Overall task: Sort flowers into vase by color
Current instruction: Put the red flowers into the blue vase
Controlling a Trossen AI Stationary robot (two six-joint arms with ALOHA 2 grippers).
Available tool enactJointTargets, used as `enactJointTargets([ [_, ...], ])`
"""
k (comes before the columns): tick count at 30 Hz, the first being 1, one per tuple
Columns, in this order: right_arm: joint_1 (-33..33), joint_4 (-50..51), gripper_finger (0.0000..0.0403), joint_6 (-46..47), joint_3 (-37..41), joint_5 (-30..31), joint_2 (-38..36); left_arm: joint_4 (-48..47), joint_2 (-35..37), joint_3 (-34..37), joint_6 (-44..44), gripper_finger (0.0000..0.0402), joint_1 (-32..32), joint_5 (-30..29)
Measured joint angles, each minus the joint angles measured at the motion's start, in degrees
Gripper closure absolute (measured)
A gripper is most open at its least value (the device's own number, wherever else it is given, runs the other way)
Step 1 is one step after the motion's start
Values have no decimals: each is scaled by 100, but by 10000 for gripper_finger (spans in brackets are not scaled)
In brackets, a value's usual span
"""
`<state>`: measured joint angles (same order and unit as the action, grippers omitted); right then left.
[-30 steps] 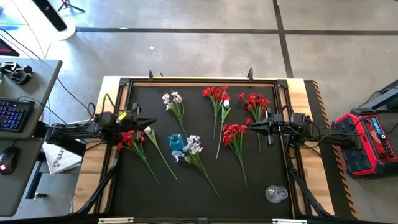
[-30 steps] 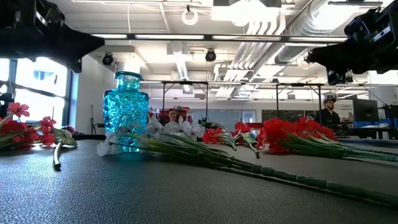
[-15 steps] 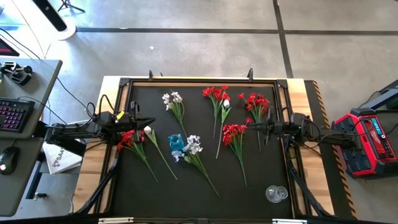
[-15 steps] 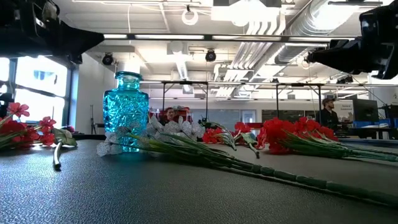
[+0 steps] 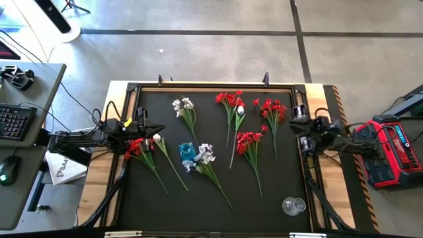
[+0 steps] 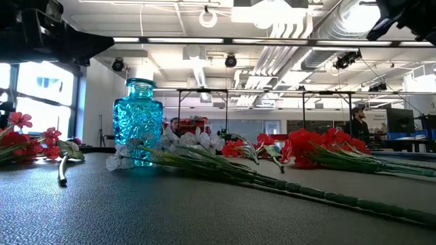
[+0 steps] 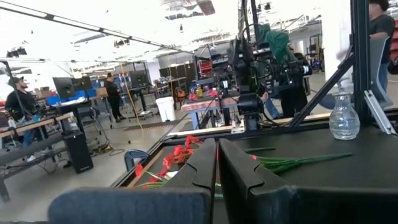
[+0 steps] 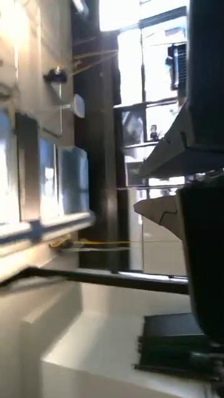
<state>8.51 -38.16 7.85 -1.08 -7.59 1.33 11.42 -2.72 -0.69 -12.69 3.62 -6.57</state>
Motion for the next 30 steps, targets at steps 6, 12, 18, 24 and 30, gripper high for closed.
enactJointTargets([
  [6,-325,1913,400,720,-1150,489,1079,-372,0,0,30,394,0,-2],
  [12,-597,6623,399,2378,-3253,2531,3359,-731,-1,0,835,394,0,-4],
  [18,-400,9187,332,3993,-4067,2105,5373,-719,0,0,1054,394,-2,-14],
  [24,126,9332,206,4272,-3954,1890,6485,-532,0,0,1054,394,-2,-24],
  [30,868,9379,135,4338,-3944,1845,6990,-511,0,0,1003,394,-2,-24],
])
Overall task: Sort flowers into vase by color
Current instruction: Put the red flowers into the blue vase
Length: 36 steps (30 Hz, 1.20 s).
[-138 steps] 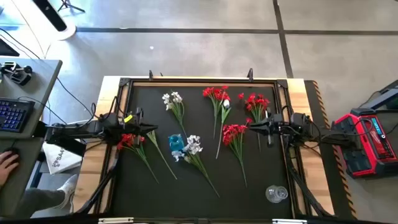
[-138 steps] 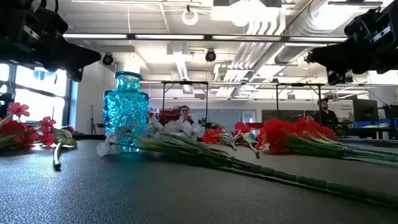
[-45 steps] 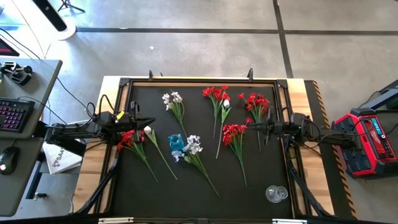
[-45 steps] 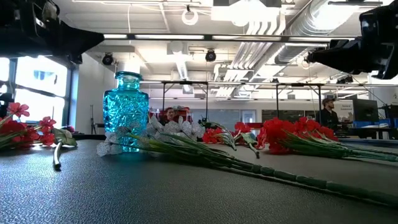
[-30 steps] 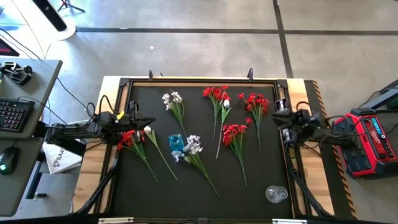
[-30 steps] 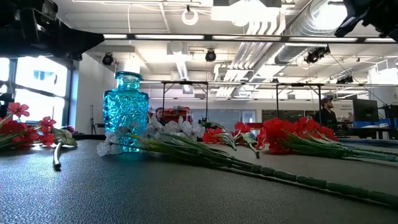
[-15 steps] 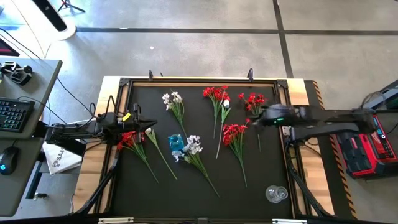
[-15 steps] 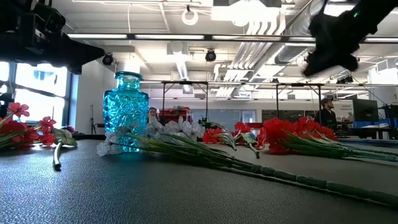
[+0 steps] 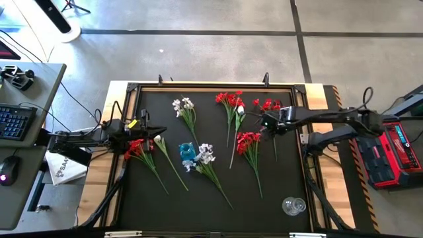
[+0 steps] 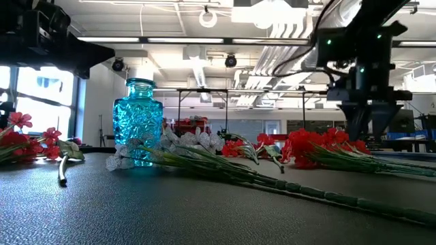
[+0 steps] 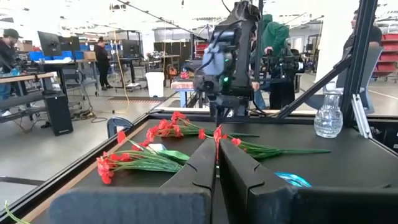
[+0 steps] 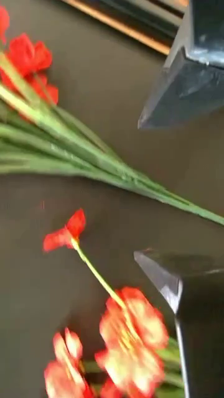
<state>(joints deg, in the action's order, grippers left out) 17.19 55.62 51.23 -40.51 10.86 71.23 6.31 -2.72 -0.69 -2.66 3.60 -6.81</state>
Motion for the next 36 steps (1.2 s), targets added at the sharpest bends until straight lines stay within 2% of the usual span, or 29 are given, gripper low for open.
enactJointTargets([
  [5,657,-115,142,-264,17,50,352,0,0,0,-100,394,0,-2],
  [11,1032,-638,184,-520,17,-124,781,-5,0,0,-107,394,0,-2],
  [19,1180,-655,266,-606,-13,-323,1419,-46,-2,0,-105,394,0,-2],
  [24,1180,-683,349,-737,-13,-430,1498,-46,0,0,-103,394,0,-1],
  [27,1180,-655,394,-904,-7,-463,1439,-55,0,0,-103,394,0,0],
  [31,1138,-159,396,-808,53,-449,1052,-72,0,0,-102,394,2,0],
  [36,623,517,401,-106,34,23,55,-75,0,0,-101,394,2,0],
])
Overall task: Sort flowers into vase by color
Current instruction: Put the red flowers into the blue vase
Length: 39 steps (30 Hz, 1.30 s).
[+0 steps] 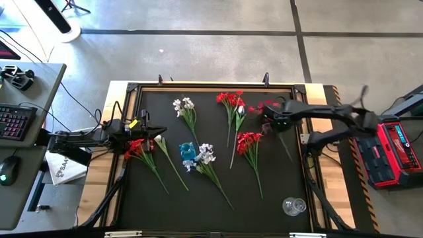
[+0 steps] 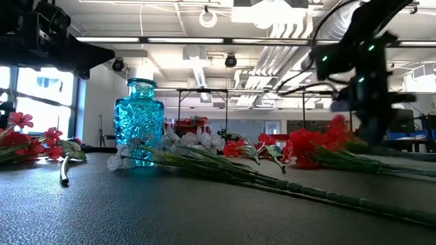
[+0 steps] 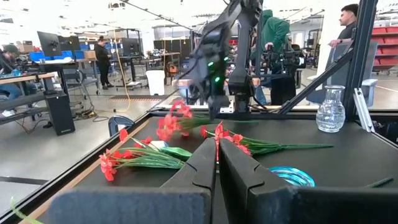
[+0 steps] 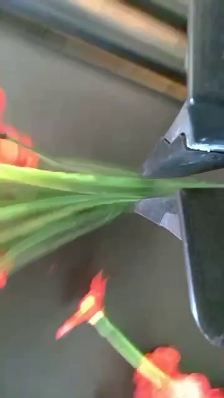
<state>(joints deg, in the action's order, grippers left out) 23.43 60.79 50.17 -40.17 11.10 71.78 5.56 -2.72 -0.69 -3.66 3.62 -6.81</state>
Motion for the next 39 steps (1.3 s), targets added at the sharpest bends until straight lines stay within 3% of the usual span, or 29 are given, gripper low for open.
enactJointTargets([
  [7,-1541,145,402,1272,-3,961,-1531,16,0,0,20,394,0,-2],
  [12,-2122,-122,402,1694,-6,1144,-1796,72,0,0,62,394,0,0],
  [15,-1893,-192,402,1406,-8,1089,-1543,76,0,0,59,394,0,0],
  [19,-1166,-85,381,859,-10,589,-994,98,0,0,55,394,0,0],
  [25,-143,-176,289,-113,-12,227,25,167,0,0,-156,394,-2,-2],
  [31,335,-415,220,-491,-14,71,931,164,0,0,-199,394,0,-2],
  [35,449,-761,230,-717,-47,-48,1330,162,0,0,-197,394,0,-2],
  [39,576,-803,298,-819,-56,-170,1524,162,0,0,-177,394,0,-2],
])
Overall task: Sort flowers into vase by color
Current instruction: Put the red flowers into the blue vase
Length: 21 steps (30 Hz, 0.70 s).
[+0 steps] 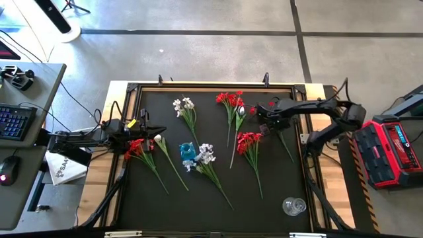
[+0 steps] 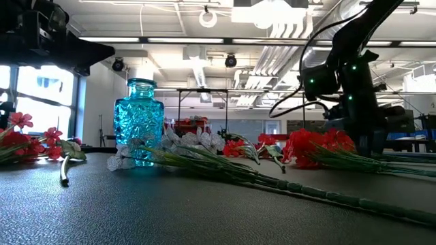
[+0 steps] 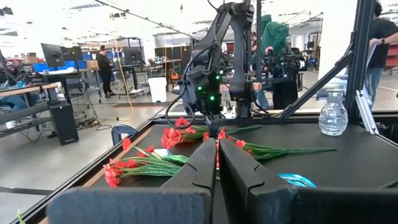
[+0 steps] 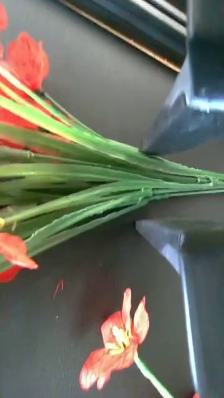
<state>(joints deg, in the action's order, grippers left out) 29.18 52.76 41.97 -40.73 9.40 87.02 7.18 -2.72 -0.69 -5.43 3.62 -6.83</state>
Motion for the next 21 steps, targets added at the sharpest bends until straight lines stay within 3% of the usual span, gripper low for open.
enactJointTargets([
  [4,40,-72,387,-191,15,-33,-47,-3,0,0,70,394,-1,2],
  [9,29,-13,397,-161,64,336,-520,-12,0,0,70,394,0,2],
  [13,-163,35,400,148,50,645,-1374,-40,0,0,72,394,0,2],
  [18,-832,-223,402,452,52,1344,-2523,-52,-1,0,76,394,-1,2],
  [21,-1483,-1040,402,443,52,2071,-3063,-48,-1,0,76,394,0,2],
])
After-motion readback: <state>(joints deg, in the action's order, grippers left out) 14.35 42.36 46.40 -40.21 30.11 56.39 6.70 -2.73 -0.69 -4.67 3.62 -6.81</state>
